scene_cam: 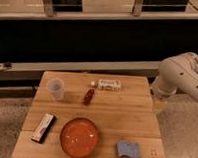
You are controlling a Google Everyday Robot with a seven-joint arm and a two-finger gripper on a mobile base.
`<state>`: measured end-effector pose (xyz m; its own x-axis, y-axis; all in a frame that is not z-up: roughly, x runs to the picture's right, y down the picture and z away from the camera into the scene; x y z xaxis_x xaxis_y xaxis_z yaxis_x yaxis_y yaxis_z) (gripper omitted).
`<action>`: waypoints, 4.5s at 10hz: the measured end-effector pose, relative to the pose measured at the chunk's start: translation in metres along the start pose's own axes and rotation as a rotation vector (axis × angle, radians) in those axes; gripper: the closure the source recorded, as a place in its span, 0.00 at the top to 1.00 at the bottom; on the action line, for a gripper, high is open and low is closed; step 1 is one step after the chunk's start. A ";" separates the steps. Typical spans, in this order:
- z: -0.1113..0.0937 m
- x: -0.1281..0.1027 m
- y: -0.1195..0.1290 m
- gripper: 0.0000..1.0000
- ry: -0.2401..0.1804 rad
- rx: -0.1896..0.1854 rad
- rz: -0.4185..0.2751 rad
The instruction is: Place the white sponge in the ceramic cup
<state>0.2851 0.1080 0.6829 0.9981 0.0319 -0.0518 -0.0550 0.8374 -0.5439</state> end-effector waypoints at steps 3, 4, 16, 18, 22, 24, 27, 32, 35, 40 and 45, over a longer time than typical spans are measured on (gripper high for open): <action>0.000 0.000 0.000 0.80 0.000 0.000 0.000; 0.000 0.000 0.000 0.80 0.000 0.000 0.000; 0.000 0.000 0.000 0.80 0.000 0.000 0.000; 0.001 0.000 0.001 0.80 0.001 0.000 -0.002; 0.015 -0.025 0.028 0.80 0.022 -0.011 -0.106; 0.018 -0.026 0.030 0.80 0.027 -0.012 -0.126; 0.033 -0.044 0.051 0.80 0.036 -0.017 -0.199; 0.047 -0.054 0.069 0.80 0.008 -0.035 -0.253; 0.067 -0.081 0.096 0.80 -0.023 -0.058 -0.309; 0.092 -0.096 0.113 0.80 -0.046 -0.080 -0.368; 0.112 -0.102 0.136 0.80 -0.086 -0.100 -0.422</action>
<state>0.1787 0.2799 0.7085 0.9319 -0.2531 0.2598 0.3602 0.7298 -0.5811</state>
